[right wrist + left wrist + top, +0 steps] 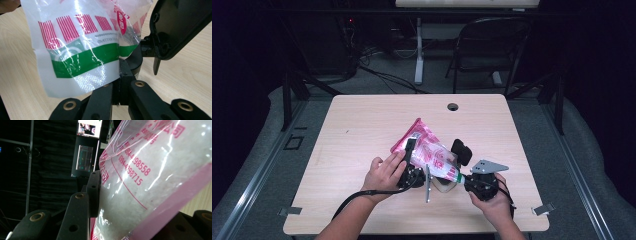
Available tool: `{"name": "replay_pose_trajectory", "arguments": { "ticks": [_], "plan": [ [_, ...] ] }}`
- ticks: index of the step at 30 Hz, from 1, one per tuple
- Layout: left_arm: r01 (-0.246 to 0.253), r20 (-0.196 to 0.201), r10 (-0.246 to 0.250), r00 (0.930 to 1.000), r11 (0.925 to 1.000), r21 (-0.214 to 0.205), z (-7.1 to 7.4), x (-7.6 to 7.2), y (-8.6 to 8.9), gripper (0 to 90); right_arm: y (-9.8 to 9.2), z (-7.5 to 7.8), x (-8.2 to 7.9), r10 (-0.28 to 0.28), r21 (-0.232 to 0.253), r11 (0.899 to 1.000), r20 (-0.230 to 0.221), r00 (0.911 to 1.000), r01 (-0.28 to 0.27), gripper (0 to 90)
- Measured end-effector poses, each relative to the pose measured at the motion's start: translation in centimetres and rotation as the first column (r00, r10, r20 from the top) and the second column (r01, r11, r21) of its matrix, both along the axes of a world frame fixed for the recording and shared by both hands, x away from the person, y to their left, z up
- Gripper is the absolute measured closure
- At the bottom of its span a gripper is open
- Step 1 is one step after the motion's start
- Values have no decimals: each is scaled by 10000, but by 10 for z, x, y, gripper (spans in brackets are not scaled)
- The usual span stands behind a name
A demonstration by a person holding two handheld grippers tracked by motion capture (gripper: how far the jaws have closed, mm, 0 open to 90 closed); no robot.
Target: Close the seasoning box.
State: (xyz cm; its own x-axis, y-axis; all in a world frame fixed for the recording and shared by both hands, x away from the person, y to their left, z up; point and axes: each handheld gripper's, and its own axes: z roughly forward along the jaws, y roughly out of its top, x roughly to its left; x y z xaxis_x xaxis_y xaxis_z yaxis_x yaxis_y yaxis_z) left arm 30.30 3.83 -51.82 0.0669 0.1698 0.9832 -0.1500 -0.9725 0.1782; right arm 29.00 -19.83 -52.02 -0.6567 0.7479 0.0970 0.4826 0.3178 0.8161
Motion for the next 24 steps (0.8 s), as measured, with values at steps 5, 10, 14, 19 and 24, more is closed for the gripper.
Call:
{"name": "replay_pose_trajectory", "arguments": {
  "ticks": [5, 10, 14, 19, 24],
  "plan": [
    [-17, -2, 17, 10000, 10000, -66, -1, -1, 2, 677, 1, 1, -1, 39, -7, 10000, 58, 10000, -39, 900],
    [-54, -120, 52, 9999, 9999, -96, -4, -1, 4, 682, 3, 2, -1, 38, 1, 10000, 107, 9999, -38, 900],
    [-143, -311, 137, 9994, 9997, -217, -5, -2, 6, 685, 4, 2, -1, 79, 7, 10000, 153, 9999, -80, 900],
    [-199, -332, 190, 9993, 9995, -259, -4, -2, 7, 688, 6, 4, -2, 122, -18, 9999, 220, 9997, -122, 900],
    [-247, -533, 223, 9983, 9987, -445, -7, -3, 9, 691, 7, 5, -2, 157, 0, 9999, 291, 9995, -157, 900]
  ]
}}
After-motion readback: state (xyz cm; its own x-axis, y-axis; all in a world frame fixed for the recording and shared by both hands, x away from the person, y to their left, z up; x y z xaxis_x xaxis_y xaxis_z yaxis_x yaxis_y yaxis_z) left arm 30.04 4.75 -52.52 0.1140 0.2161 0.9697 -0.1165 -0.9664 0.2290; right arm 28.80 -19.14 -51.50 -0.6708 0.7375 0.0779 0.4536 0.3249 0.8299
